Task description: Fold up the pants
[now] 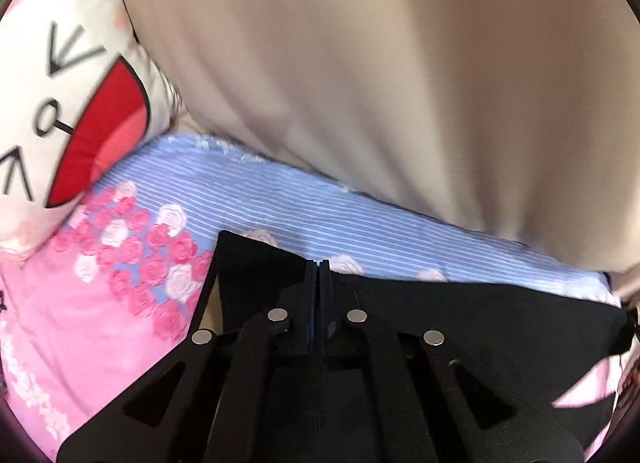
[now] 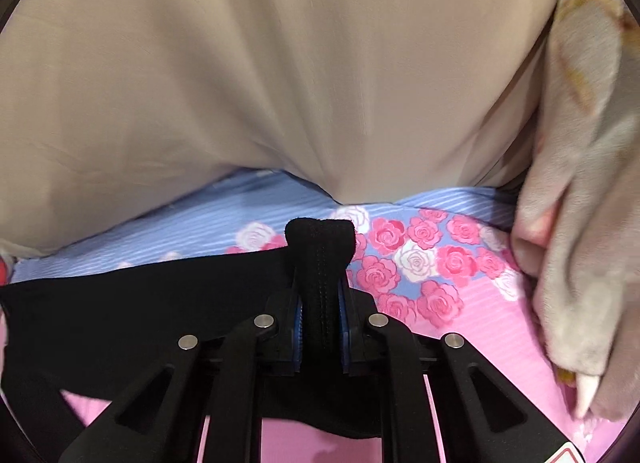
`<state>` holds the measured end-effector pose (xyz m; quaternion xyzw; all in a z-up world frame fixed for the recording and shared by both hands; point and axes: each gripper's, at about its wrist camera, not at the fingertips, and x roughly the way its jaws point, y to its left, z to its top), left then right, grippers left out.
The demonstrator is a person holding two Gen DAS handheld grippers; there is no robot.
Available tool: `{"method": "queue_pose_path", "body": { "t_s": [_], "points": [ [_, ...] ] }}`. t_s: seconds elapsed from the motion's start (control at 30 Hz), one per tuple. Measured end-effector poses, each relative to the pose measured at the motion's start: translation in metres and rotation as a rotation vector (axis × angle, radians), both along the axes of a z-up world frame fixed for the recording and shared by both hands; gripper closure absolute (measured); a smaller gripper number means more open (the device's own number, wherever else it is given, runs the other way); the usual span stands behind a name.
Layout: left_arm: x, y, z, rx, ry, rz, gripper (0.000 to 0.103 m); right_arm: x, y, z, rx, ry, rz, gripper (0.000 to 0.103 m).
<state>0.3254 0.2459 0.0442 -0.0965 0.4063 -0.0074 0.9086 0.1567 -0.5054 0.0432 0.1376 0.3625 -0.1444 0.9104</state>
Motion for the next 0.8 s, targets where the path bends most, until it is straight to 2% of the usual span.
{"method": "queue_pose_path", "body": {
  "t_s": [0.17, 0.23, 0.3, 0.33, 0.37, 0.4, 0.43, 0.5, 0.7, 0.8],
  "points": [
    [-0.077, 0.008, 0.05, -0.009, -0.117, -0.032, 0.103, -0.056, 0.021, 0.039, -0.045, -0.079, 0.072, 0.091],
    [-0.105, 0.011, 0.058, 0.008, -0.113, -0.034, 0.103, -0.08, 0.035, 0.046, -0.077, -0.086, 0.105, 0.091],
    [-0.121, 0.01, 0.055, 0.066, -0.071, -0.024, 0.103, -0.095, 0.042, 0.047, -0.093, -0.071, 0.119, 0.091],
    [-0.121, 0.01, 0.052, 0.079, -0.058, -0.017, 0.098, -0.099, 0.044, 0.044, -0.091, -0.061, 0.119, 0.091],
    [-0.116, 0.009, 0.045, 0.071, -0.023, -0.017, 0.092, -0.101, 0.044, 0.041, -0.087, -0.058, 0.116, 0.091],
    [-0.108, 0.009, 0.038, 0.044, 0.008, -0.017, 0.075, -0.101, 0.046, 0.038, -0.08, -0.057, 0.113, 0.091],
    [-0.095, 0.01, 0.027, -0.002, 0.031, -0.011, 0.053, -0.101, 0.048, 0.036, -0.072, -0.058, 0.112, 0.091],
    [-0.075, 0.012, 0.014, -0.024, 0.044, 0.031, 0.035, -0.1, 0.05, 0.033, -0.065, -0.059, 0.111, 0.091],
    [0.014, 0.017, -0.031, -0.05, 0.13, 0.134, 0.034, -0.098, 0.052, 0.028, -0.066, -0.031, 0.092, 0.091],
    [0.054, 0.024, -0.052, -0.019, 0.177, 0.178, 0.034, -0.091, 0.042, 0.017, -0.051, -0.015, 0.063, 0.091]
  ]
}}
